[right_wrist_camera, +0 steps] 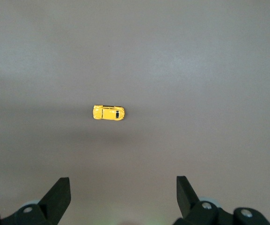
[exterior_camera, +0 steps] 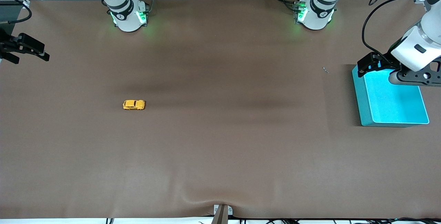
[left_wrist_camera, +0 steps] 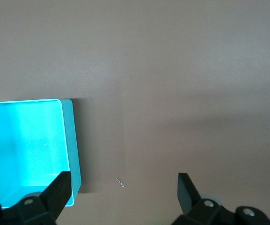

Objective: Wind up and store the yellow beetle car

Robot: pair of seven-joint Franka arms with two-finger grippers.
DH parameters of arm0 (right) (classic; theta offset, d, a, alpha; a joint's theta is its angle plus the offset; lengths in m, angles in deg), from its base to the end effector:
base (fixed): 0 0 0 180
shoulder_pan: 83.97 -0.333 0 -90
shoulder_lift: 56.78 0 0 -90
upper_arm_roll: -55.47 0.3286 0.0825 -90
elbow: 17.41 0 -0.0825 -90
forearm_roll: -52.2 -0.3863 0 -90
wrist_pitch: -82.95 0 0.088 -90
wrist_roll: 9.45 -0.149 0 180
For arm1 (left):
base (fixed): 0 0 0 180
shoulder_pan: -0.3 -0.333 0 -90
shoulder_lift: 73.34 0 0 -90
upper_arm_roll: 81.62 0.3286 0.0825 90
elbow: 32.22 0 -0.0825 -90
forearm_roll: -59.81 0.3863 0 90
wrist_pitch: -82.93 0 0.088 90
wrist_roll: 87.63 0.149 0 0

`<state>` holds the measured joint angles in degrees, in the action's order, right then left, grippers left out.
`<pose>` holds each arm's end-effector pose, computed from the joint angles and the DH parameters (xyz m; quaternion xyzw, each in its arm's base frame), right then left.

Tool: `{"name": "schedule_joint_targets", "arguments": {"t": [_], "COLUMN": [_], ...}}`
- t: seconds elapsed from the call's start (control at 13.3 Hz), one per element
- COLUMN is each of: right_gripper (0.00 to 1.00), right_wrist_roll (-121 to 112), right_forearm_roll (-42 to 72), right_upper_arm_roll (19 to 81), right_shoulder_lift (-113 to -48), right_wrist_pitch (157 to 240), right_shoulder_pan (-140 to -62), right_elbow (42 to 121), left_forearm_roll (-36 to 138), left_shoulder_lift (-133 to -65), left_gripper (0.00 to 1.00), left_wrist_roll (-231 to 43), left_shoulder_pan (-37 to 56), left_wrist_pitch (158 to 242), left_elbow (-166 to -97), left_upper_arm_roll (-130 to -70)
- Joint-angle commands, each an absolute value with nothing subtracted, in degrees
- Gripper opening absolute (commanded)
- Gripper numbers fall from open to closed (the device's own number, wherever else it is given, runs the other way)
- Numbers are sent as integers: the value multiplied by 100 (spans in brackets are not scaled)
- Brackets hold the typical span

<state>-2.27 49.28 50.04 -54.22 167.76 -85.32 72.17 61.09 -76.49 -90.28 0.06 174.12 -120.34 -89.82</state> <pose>0.5306 -0.0310 0.6153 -0.9990 -0.0289 0.0166 0.0293 0.5713 -0.0745 0.5817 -0.9989 0.0465 -0.0003 0.0073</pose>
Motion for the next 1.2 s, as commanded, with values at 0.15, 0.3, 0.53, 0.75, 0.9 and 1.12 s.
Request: {"name": "schedule_joint_targets", "arguments": {"t": [0.15,0.3,0.53,0.75,0.9,1.12], "right_gripper": [100,100,100,100,100,100], "right_wrist_roll": [-304,-42,564,1153,1462,1936], "right_forearm_roll": [5053,5035,5017,5017,5017,5044], "right_upper_arm_roll": [4958,4985,5055,5300,5336,5467], "right_shoulder_lift": [-5405,-5440,-5580,-5738,-5993,-6091], "right_wrist_pitch": [16741,16741,17065,17680,17997,18760], "right_shoulder_pan": [-8626,-8652,-8740,-8802,-8950,-9092], "right_elbow": [7241,7407,7855,8444,8717,9374], "left_forearm_roll": [6095,6095,6095,6095,6104,6104], "left_shoulder_lift": [-7519,-7519,-7519,-7510,-7510,-7510], "left_gripper": [100,100,100,100,100,100], "left_wrist_roll": [-9053,-9071,-9071,-9088,-9089,-9080], "left_shoulder_pan": [4,4,4,4,-5,4], "left_wrist_pitch": [17319,17310,17302,17302,17302,17249], "left_elbow": [-12055,-12072,-12064,-12072,-12072,-12072], "left_upper_arm_roll": [-9006,-9006,-9006,-9006,-9006,-9006]}}
